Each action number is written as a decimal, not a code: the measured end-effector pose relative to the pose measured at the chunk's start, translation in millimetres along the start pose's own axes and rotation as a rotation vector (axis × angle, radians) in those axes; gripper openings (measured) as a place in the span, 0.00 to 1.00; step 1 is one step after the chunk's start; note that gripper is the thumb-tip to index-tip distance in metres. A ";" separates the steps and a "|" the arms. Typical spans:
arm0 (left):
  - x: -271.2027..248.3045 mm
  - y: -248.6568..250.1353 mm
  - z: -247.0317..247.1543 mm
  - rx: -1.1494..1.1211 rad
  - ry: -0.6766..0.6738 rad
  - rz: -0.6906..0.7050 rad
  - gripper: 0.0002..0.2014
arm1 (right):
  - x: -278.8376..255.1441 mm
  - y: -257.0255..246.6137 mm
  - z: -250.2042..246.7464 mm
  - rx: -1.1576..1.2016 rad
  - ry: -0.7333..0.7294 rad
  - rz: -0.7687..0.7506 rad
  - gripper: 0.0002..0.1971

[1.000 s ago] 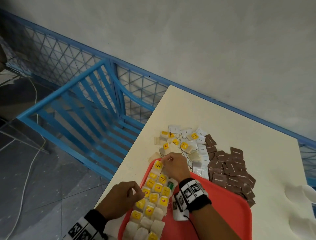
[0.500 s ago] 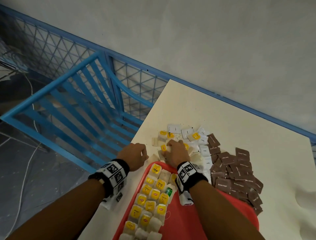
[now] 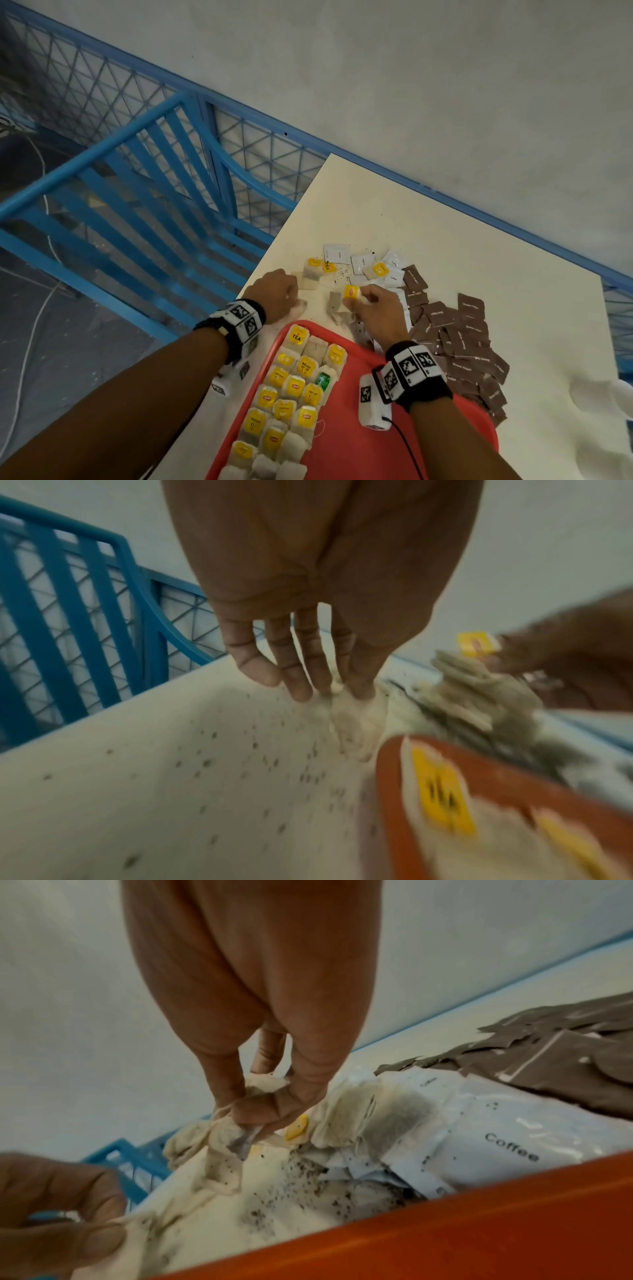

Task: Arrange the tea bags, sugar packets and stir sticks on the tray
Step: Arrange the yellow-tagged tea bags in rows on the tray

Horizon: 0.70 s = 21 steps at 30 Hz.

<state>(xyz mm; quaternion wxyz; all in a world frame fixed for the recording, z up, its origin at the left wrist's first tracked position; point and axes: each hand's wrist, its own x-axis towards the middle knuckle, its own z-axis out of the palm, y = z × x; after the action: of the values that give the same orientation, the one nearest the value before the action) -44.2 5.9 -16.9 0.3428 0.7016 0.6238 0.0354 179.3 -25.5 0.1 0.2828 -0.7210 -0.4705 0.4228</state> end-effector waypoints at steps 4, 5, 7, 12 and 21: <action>-18.0 6.0 -43.1 -0.406 0.114 0.045 0.09 | -20.3 -17.9 -33.2 0.263 -0.014 0.037 0.08; -25.7 10.9 -53.1 -0.534 0.118 0.040 0.08 | -25.8 -21.2 -42.7 0.296 -0.021 0.048 0.08; -44.5 23.5 -67.9 -0.844 0.101 0.006 0.08 | -41.2 -30.1 -62.3 0.387 -0.042 0.064 0.08; -97.1 66.3 -60.0 -1.397 -0.047 -0.092 0.10 | -96.5 -65.3 -99.8 0.547 -0.115 0.002 0.05; -179.1 128.9 18.2 -1.993 -0.465 -0.291 0.17 | -186.5 -63.1 -77.1 0.003 -0.287 -0.280 0.06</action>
<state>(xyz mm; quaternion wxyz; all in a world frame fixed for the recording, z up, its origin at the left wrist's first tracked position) 34.9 -161.4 104.6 0.8814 0.0065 0.3083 0.3578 181.8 -172.3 152.2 0.2699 -0.5806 -0.6011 0.4783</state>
